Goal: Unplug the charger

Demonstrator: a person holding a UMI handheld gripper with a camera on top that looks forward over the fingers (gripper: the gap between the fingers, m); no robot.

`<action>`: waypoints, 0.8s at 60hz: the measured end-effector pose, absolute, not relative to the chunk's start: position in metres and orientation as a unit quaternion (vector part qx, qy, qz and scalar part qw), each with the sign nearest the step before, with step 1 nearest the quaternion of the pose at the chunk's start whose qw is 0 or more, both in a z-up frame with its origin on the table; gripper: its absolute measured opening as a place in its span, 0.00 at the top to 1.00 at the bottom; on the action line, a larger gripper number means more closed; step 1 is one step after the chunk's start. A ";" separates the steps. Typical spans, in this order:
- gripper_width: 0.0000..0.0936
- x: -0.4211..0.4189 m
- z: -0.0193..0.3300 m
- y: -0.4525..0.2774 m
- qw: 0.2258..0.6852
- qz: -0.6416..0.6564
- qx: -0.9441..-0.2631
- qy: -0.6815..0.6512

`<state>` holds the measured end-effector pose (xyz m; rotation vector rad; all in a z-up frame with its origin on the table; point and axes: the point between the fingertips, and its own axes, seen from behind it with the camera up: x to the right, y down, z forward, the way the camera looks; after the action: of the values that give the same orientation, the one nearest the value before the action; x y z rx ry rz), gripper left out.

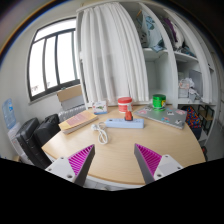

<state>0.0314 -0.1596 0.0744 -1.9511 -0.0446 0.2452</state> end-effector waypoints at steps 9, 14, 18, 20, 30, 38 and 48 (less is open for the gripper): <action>0.11 0.034 0.081 -0.113 0.570 0.082 -0.817 -0.021; 0.12 0.039 0.075 -0.077 0.565 0.057 -0.823 -0.022; 0.11 0.042 0.070 -0.049 0.559 0.048 -0.828 -0.016; 0.11 0.045 0.070 -0.034 0.562 0.041 -0.826 -0.014; 0.14 0.056 0.052 0.047 0.563 0.007 -0.827 -0.005; 0.29 0.071 0.029 0.089 0.544 -0.015 -0.839 0.023; 0.69 0.074 0.028 0.108 0.543 -0.005 -0.839 0.039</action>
<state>0.0738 0.1082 0.0281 -1.9909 0.0915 -0.0118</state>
